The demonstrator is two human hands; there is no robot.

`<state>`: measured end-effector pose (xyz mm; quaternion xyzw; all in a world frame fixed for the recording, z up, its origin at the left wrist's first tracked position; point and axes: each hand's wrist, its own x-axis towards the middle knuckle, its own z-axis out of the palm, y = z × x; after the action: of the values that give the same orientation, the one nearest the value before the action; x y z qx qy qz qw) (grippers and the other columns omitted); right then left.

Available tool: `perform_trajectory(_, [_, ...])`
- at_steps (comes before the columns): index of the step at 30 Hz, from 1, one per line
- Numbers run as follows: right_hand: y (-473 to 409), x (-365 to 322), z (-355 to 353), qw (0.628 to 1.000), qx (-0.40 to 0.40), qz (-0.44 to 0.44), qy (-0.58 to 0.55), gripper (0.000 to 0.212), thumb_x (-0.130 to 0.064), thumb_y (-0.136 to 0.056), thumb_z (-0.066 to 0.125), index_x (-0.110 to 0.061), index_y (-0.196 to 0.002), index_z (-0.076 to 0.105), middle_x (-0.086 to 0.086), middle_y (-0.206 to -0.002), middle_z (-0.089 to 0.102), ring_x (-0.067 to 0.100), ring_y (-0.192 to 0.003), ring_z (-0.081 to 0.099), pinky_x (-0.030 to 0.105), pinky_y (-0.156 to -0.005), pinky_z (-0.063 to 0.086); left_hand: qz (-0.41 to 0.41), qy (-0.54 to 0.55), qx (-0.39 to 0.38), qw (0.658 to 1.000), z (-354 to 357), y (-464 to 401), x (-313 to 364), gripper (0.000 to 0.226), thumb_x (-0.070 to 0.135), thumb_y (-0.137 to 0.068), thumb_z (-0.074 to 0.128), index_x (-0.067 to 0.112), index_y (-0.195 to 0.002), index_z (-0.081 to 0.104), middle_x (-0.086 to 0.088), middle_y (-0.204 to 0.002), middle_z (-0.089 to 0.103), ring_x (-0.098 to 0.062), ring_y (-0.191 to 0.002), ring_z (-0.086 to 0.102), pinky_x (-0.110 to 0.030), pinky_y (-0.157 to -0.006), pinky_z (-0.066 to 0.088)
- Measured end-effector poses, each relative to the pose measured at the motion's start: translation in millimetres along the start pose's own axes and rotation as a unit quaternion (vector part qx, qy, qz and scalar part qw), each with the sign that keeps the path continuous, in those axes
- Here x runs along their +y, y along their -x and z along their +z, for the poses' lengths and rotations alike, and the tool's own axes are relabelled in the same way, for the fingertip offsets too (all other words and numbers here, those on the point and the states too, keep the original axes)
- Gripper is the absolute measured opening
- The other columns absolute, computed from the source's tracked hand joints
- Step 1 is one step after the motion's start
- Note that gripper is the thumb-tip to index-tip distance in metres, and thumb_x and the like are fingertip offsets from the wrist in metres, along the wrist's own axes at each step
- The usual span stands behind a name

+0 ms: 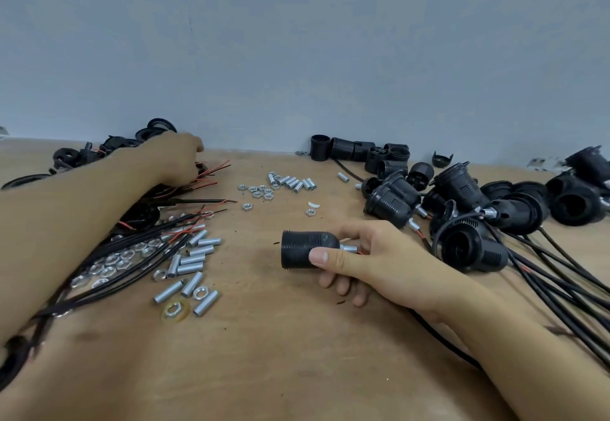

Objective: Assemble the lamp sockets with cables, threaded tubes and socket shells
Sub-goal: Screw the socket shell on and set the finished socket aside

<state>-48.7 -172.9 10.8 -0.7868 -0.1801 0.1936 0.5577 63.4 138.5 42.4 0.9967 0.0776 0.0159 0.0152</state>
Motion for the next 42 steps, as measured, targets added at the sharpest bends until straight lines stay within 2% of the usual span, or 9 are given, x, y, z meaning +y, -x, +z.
perform_trajectory(5, [-1.5, 2.1, -2.2, 1.0, -0.007, 0.002, -0.01, 0.027, -0.036, -0.085, 0.074, -0.015, -0.102, 0.069, 0.008, -0.08, 0.072, 0.009, -0.061, 0.06, 0.021, -0.051, 0.049, 0.036, -0.13, -0.054, 0.989, -7.4, -26.4, -12.5, 0.053, 0.033, -0.091, 0.068, 0.024, -0.14, 0.049, -0.005, -0.129, 0.063, -0.029, -0.123, 0.053, -0.035, -0.099, 0.045])
perform_trajectory(9, [-3.1, 3.6, -2.5, 1.0, -0.009, 0.004, -0.014, 0.025, -0.037, -0.085, 0.074, -0.018, -0.1, 0.069, 0.006, -0.079, 0.072, 0.009, -0.06, 0.06, 0.021, -0.05, 0.049, 0.059, -0.107, -0.026, 0.992, -7.5, -30.1, -16.2, 0.059, 0.034, -0.087, 0.067, 0.022, -0.141, 0.048, -0.008, -0.127, 0.064, -0.03, -0.117, 0.056, -0.034, -0.096, 0.047])
perform_trajectory(14, [-3.0, 3.0, -2.2, 1.0, -0.011, 0.001, -0.015, 0.027, -0.037, -0.085, 0.074, -0.018, -0.104, 0.069, 0.006, -0.078, 0.072, 0.009, -0.06, 0.06, 0.021, -0.05, 0.05, 0.067, -0.098, 0.033, 0.992, -9.3, -22.7, -12.4, 0.039, 0.031, -0.079, 0.075, 0.018, -0.115, 0.066, -0.009, -0.109, 0.06, -0.028, -0.097, 0.053, -0.032, -0.082, 0.047])
perform_trajectory(18, [-2.4, 2.5, -2.5, 1.0, -0.01, 0.002, -0.02, 0.028, -0.037, -0.085, 0.074, -0.017, -0.104, 0.069, 0.006, -0.078, 0.072, 0.01, -0.06, 0.06, 0.022, -0.05, 0.05, 0.077, -0.015, 0.12, 0.99, -14.7, -11.8, -5.5, 0.011, 0.021, -0.08, 0.073, 0.021, -0.087, 0.065, -0.008, -0.108, 0.059, -0.029, -0.101, 0.055, -0.037, -0.083, 0.047])
perform_trajectory(25, [-2.2, 0.6, -0.9, 1.0, -0.004, -0.003, -0.017, 0.026, -0.036, -0.083, 0.074, -0.016, -0.1, 0.069, 0.009, -0.078, 0.073, 0.009, -0.058, 0.059, 0.021, -0.048, 0.049, 0.044, 0.14, 0.168, 0.975, -8.7, 13.0, 9.9, 0.016, 0.016, -0.082, 0.072, 0.018, -0.093, 0.061, -0.004, -0.095, 0.068, -0.028, -0.097, 0.058, -0.041, -0.09, 0.049])
perform_trajectory(32, [-2.6, 1.2, -1.2, 1.0, -0.005, -0.005, -0.026, 0.027, -0.038, -0.081, 0.074, -0.017, -0.098, 0.07, 0.013, -0.081, 0.073, 0.011, -0.059, 0.059, 0.022, -0.047, 0.048, -0.015, 0.438, 0.327, 0.837, -16.7, 41.1, 28.6, 0.025, 0.004, -0.08, 0.065, 0.022, -0.097, 0.069, 0.002, -0.092, 0.071, -0.011, -0.087, 0.066, -0.021, -0.082, 0.051])
perform_trajectory(35, [-3.1, 1.7, -0.6, 0.999, -0.001, -0.012, -0.03, 0.039, -0.045, -0.073, 0.074, -0.017, -0.099, 0.069, 0.013, -0.081, 0.074, 0.013, -0.058, 0.059, 0.024, -0.046, 0.049, -0.002, 0.531, 0.345, 0.774, -29.6, 60.4, 45.5, 0.019, 0.007, -0.081, 0.073, 0.024, -0.089, 0.071, 0.006, -0.088, 0.072, -0.003, -0.083, 0.068, -0.024, -0.084, 0.055])
perform_trajectory(39, [-2.8, -0.1, -2.7, 0.995, 0.052, -0.057, -0.056, 0.043, -0.046, -0.073, 0.074, -0.018, -0.104, 0.066, 0.01, -0.084, 0.074, 0.02, -0.058, 0.06, 0.029, -0.043, 0.048, 0.042, 0.662, 0.214, 0.717, -6.4, 108.4, 83.1, 0.02, 0.01, -0.073, 0.086, 0.021, -0.082, 0.073, 0.003, -0.077, 0.075, -0.003, -0.072, 0.07, -0.017, -0.069, 0.054])
perform_trajectory(42, [-2.7, 0.4, -7.5, 0.991, 0.089, -0.081, -0.062, 0.043, -0.049, -0.072, 0.075, -0.026, -0.107, 0.065, 0.008, -0.088, 0.075, 0.025, -0.059, 0.059, 0.032, -0.047, 0.046, 0.048, 0.748, 0.063, 0.659, 19.9, 137.5, 98.6, 0.03, 0.017, -0.063, 0.083, 0.006, -0.089, 0.073, -0.014, -0.094, 0.076, -0.024, -0.093, 0.074, -0.029, -0.079, 0.059])
